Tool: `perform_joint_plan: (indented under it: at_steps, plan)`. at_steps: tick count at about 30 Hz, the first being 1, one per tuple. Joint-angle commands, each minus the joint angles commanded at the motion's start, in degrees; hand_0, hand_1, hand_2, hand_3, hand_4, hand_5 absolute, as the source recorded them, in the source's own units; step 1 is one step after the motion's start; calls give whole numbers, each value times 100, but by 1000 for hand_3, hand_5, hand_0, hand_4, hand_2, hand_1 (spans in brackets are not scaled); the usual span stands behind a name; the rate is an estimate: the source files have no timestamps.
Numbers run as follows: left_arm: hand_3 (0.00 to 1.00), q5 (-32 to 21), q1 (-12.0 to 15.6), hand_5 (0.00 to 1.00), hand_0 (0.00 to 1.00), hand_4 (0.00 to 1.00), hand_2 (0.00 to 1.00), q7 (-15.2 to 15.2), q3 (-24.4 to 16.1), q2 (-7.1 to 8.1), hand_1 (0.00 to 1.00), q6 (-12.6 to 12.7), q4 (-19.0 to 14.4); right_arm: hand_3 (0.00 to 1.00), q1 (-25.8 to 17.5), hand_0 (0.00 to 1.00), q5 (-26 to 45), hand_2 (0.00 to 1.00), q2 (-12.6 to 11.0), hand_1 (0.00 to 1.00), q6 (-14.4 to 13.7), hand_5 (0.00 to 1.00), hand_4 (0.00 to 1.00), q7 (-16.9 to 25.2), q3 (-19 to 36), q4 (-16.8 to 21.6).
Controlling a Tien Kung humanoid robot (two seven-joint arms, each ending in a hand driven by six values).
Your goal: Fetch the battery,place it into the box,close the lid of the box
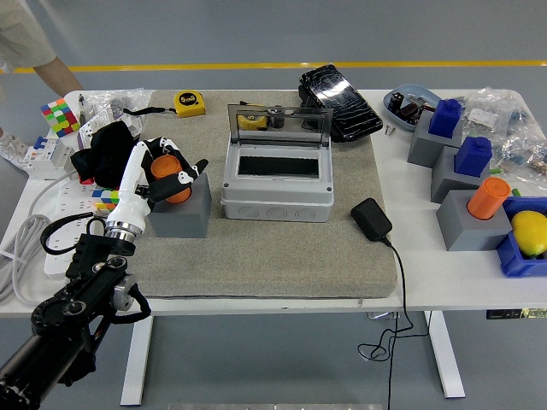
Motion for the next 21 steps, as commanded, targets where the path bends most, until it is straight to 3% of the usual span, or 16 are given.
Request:
perform_joint_plan:
  at_steps: [1,6,7,12,14,21]
  plan:
    - [217,-37,-2,2,190,645,186,-9,4,-9,133,4,-1,553,1,557,-2,592,1,594,0,494,924,3,1,2]
    - [217,-180,-13,2,190,645,186,-100,34,-41,133,43,-20,553,3,557,-1,592,2,594,-4,494,924,10,-1,3]
    - [209,-196,-13,2,129,606,166,-112,38,-44,92,48,-22,552,2,555,2,592,2,593,-4,495,925,10,-6,2]
    - [209,-225,-8,2,129,606,166,-138,60,-37,92,77,-63,552,-5,555,5,592,2,593,-8,495,925,18,-8,2]
    - [205,-198,-7,2,82,609,162,-134,63,-31,71,86,-91,552,-6,557,5,592,1,593,-12,496,925,23,-9,1]
    - [202,395,-66,2,82,617,161,93,91,59,70,279,-591,552,2,557,0,592,1,593,-18,495,926,37,0,1]
